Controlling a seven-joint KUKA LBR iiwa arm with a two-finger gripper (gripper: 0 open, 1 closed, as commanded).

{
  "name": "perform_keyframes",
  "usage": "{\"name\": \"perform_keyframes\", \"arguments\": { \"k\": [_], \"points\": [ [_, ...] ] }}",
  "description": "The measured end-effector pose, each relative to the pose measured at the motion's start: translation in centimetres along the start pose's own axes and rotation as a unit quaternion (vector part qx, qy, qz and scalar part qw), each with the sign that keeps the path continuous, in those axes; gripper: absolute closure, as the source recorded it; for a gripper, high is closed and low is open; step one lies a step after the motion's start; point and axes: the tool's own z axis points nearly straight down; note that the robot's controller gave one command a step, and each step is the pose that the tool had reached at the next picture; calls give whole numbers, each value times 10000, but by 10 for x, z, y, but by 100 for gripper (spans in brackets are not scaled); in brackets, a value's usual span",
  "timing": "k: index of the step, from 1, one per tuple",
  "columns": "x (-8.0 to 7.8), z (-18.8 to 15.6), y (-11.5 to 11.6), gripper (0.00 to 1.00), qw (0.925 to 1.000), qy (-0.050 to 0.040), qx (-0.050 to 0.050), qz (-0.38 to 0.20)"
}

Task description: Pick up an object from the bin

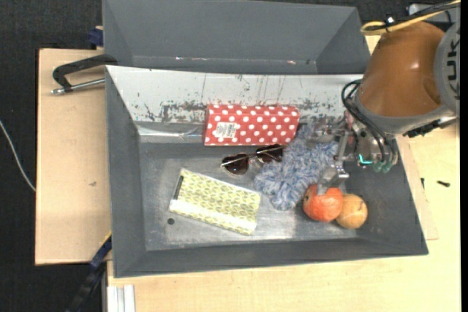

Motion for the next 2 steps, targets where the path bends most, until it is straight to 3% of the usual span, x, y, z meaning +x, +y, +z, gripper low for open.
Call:
{"name": "perform_keyframes", "arguments": {
  "k": [1, 2],
  "points": [
    [-1, -4, 0, 0, 10000, -35, 4, -6],
    [12, 75, 15, 0, 9994, -48, -6, 330]
  ]
}}
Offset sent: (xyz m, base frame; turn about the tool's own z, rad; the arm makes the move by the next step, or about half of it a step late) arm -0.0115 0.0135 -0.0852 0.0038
